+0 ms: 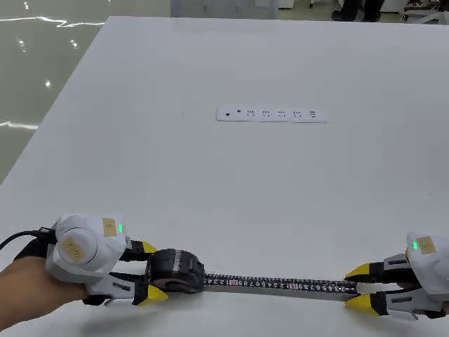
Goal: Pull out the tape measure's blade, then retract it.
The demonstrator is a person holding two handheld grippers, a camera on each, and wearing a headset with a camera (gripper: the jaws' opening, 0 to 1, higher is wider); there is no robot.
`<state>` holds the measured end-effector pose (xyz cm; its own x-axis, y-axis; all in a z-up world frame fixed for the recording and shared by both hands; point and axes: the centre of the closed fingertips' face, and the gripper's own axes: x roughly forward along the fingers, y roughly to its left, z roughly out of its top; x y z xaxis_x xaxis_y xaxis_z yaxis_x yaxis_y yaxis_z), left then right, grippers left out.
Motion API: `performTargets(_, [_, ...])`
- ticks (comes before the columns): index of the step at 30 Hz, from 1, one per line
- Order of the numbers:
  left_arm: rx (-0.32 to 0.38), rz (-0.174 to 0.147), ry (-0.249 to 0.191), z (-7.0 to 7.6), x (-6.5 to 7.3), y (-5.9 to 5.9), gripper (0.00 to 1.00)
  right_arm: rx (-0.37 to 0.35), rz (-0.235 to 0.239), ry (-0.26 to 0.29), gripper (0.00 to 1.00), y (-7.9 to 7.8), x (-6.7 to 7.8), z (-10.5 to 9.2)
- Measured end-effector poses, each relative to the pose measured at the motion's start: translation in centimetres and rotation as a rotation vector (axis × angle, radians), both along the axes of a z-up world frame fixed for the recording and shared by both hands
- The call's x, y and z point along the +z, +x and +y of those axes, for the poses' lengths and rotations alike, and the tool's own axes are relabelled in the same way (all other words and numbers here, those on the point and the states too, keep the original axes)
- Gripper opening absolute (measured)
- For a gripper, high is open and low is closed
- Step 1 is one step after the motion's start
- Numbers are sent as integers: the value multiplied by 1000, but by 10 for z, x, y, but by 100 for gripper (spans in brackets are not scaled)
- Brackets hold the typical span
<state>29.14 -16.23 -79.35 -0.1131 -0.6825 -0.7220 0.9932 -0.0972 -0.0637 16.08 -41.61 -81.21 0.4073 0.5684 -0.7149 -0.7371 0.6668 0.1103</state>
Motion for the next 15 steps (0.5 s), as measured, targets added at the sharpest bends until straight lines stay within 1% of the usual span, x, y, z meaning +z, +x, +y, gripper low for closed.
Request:
performTargets(2, [12,11,-9,0,1,-1,42,-17,7,8,26,0,0,-1])
performTargets(3, [28,27,-19,-1,3,0,43,-24,13,11,27,-1,0,-1])
performTargets(5, [45,48,-20,0,5,-1,47,-31,14,18,29,-1,1,0])
performTargets(7, [48,41,-14,1,5,0,49,-40,10,22,30,-1,2,0])
performTargets(11, [72,49,-26,2,9,1,51,-55,5,18,34,-2,5,1])
performTargets(12, [79,49,-28,2,9,1,52,-60,4,25,35,-2,7,1])
performTargets(14, [99,56,-34,2,11,2,55,-75,0,20,37,-2,8,0])
performTargets(15, [108,48,-41,1,12,4,57,-89,0,18,39,-1,8,-2])
